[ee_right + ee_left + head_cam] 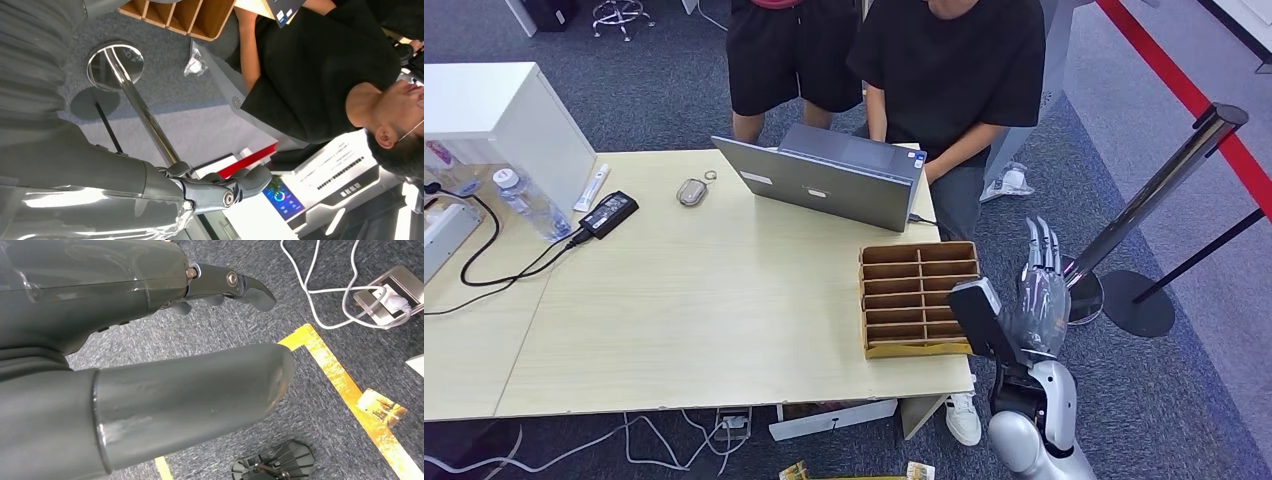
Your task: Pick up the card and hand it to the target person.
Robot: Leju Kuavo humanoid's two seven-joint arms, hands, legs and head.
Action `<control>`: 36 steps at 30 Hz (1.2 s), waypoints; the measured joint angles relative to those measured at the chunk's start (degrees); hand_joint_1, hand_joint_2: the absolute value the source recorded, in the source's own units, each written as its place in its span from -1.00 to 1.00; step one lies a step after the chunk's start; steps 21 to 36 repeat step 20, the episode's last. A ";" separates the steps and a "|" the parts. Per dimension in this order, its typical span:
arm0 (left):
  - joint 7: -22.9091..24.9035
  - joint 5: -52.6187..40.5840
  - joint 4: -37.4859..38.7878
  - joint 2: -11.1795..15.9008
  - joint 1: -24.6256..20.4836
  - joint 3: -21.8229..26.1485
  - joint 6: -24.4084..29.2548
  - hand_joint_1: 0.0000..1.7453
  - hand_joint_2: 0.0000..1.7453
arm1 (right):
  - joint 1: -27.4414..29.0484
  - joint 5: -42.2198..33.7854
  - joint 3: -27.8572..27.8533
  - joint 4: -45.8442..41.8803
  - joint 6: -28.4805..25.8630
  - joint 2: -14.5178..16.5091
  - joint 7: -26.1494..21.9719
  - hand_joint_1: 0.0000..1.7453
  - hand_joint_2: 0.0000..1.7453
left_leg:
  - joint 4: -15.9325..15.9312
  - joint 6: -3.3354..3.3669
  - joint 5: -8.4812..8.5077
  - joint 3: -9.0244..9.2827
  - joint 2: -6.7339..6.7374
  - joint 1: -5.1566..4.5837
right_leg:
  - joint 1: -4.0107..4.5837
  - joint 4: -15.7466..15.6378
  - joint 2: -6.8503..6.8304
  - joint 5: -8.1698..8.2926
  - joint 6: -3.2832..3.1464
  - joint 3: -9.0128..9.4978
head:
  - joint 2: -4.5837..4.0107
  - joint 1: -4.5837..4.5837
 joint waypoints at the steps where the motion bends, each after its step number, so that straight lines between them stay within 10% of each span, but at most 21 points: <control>1: 0.13 0.04 0.00 0.00 0.00 0.01 0.04 -1.00 -1.00 | 0.11 -0.40 0.02 0.04 -0.24 0.18 -0.07 -1.00 1.00 | 0.00 0.00 0.00 0.00 0.00 0.00 | 0.00 0.00 0.00 0.00 0.00 0.00 | 0.00 0.00; 36: 0.48 0.26 0.00 -0.02 0.00 0.06 0.15 -1.00 -1.00 | 0.87 -2.93 0.17 1.45 -2.01 1.36 -0.35 -1.00 1.00 | 0.00 0.00 0.00 0.00 0.00 0.00 | 0.00 0.00 0.00 0.00 0.00 0.00 | 0.00 0.01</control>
